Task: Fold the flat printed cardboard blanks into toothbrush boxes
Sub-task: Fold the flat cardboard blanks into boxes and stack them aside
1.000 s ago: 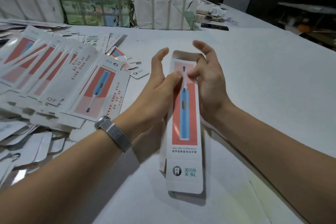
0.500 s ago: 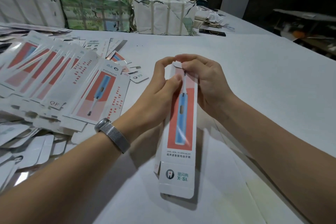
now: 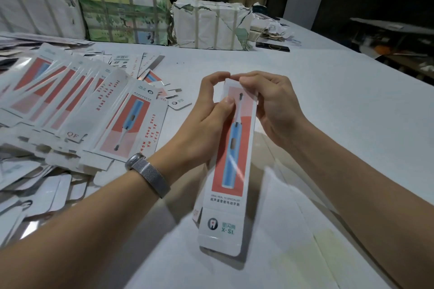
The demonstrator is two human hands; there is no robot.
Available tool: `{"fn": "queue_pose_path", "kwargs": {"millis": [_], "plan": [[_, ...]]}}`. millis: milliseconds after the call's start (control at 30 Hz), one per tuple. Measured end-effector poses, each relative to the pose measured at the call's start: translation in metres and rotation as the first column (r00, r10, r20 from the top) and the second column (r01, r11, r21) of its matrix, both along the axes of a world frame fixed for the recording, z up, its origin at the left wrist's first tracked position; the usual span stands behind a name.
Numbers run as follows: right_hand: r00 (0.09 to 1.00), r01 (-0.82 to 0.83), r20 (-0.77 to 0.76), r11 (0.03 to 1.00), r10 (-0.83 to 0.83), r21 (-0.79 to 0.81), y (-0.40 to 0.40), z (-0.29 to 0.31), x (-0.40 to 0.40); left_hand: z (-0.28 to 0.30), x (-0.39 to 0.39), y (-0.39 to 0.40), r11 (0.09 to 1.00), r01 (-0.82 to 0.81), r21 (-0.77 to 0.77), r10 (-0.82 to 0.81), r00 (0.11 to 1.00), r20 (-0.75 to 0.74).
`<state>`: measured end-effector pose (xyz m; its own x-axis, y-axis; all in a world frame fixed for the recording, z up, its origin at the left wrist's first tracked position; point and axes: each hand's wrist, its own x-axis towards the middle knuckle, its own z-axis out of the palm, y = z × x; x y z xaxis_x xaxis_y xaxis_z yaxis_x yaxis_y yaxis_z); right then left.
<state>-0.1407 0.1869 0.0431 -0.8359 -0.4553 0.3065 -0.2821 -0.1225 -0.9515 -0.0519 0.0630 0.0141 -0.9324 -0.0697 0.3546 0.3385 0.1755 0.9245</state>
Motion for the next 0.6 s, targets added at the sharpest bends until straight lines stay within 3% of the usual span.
{"fn": "queue_pose_path", "kwargs": {"millis": [133,400,533,600], "plan": [[0.998,-0.054,-0.021,0.998,0.053,-0.015,-0.003,-0.005,0.004,0.0,-0.002,-0.003,0.997,-0.077,0.017,0.077,0.997,-0.001],[0.995,-0.005,-0.101,1.0,0.008,0.022,-0.006,-0.006,0.005,-0.002,-0.007,-0.004,0.993,-0.109,0.048,0.109,0.994,0.007],[0.912,0.265,-0.367,0.945,-0.181,0.191,-0.01,-0.007,0.01,0.001,-0.011,-0.002,0.981,-0.137,0.14,0.141,0.99,-0.022],[0.836,0.357,-0.52,0.892,-0.173,0.278,-0.01,0.0,0.012,0.003,-0.013,-0.002,0.97,-0.16,0.184,0.169,0.985,-0.033]]}}
